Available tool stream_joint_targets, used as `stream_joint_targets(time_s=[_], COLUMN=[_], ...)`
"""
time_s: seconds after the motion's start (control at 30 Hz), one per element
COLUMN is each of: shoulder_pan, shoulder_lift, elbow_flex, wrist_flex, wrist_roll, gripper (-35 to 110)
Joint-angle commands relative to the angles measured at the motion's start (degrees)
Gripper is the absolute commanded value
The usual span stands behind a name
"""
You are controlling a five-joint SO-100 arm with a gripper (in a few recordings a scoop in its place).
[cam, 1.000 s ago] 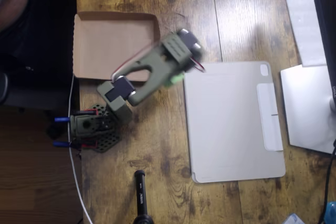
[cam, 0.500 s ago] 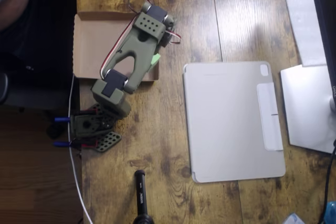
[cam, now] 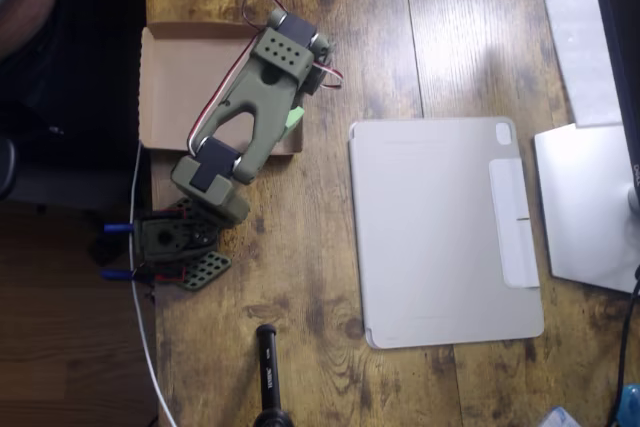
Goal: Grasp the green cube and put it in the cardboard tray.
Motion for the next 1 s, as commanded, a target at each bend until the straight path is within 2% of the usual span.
stream_joint_targets(time_s=[0.0, 0.63, 0.77, 0.97], shoulder_pan=[-0.09, -0.44, -0.62, -0.44], shoulder_lift=[3.16, 2.29, 2.29, 2.55], elbow_flex=[0.88, 1.14, 1.32, 1.67], wrist_flex=[0.18, -0.09, -0.09, -0.09], wrist_roll=[0.44, -0.79, -1.76, -1.76], gripper=[8, 11, 18, 18])
